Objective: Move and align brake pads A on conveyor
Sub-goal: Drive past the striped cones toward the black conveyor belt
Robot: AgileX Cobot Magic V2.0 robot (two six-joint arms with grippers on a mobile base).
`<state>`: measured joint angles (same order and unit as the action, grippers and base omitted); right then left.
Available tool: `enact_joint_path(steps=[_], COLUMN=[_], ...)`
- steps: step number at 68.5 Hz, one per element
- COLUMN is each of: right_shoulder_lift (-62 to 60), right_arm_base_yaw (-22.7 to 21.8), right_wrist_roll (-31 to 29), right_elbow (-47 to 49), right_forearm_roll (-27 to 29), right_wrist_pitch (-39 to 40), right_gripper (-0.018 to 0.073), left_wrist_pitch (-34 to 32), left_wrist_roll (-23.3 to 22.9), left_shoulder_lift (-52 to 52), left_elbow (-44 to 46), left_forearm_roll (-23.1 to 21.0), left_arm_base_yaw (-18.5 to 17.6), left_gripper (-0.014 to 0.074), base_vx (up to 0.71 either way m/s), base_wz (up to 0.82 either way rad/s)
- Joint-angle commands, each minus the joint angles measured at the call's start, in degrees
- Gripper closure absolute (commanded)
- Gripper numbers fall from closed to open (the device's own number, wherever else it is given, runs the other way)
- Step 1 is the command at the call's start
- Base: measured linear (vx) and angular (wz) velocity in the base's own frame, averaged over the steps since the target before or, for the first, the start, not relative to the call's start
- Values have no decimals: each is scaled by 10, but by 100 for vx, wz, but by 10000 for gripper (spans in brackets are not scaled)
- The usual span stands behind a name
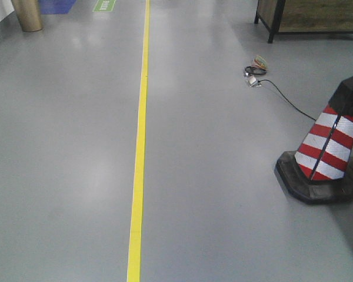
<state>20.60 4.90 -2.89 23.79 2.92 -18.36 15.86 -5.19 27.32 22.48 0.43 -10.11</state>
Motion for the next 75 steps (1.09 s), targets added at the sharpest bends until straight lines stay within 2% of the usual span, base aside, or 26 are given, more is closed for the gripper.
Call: enact_joint_path(steps=[1,75], right_shoulder_lift=[3,3], right_arm_base_yaw=[-3,-3], right_wrist_roll=[-3,-3], right_elbow=[18,18], right_forearm_roll=[0,0], right_wrist_pitch=[55,55], right_gripper=[571,571], left_wrist_pitch=[-57,-56], left_wrist_roll=[-2,-2], left_shoulder_lift=[3,3], left_elbow=[16,16], left_forearm_roll=[-4,-4], left_arm_base_yaw=[-4,-4], left_gripper=[602,602], base_vx=[59,53], base_wz=[-5,-3])
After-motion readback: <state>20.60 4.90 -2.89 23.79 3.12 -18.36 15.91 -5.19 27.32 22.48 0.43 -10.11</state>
